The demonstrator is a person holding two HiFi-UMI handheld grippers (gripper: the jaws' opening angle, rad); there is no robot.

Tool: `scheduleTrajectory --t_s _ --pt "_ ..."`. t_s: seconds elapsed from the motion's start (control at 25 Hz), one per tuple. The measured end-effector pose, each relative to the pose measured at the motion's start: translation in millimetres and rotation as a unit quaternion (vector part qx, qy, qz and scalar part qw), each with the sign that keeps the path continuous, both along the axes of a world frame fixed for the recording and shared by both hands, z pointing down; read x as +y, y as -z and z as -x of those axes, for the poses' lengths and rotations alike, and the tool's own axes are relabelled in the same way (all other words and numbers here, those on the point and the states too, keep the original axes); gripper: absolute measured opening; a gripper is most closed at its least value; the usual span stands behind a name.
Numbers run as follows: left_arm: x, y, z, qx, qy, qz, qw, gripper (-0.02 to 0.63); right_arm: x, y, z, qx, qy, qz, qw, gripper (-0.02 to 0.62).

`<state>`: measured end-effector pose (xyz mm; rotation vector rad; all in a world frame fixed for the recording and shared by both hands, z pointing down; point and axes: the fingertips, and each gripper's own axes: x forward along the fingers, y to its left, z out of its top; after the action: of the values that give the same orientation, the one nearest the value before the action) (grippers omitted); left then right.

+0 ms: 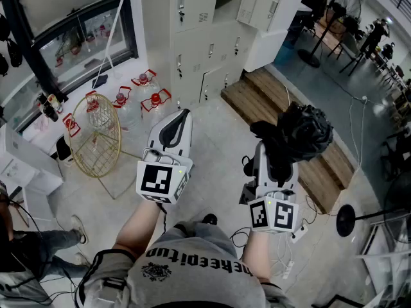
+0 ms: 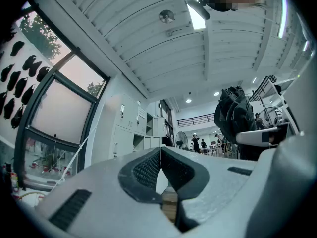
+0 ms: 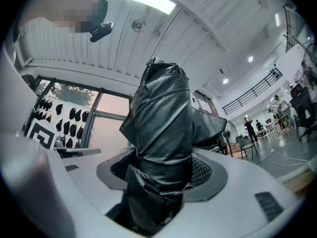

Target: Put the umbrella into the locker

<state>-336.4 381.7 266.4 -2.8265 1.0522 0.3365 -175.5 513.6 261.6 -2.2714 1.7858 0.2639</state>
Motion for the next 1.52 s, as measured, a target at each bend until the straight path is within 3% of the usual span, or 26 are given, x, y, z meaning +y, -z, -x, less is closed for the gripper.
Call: scheduleTrajectory --t_s 0.76,1.52 --pt "6 4 4 0.004 -0.001 -0.004 1.0000 0.005 0 1 8 0.000 0.008 0.000 1.000 0.264" --pt "-28 5 -93 0.002 0.022 -0.015 0.9997 0.005 -58 -7 -81 0.015 0.063 0.032 0.997 0.265"
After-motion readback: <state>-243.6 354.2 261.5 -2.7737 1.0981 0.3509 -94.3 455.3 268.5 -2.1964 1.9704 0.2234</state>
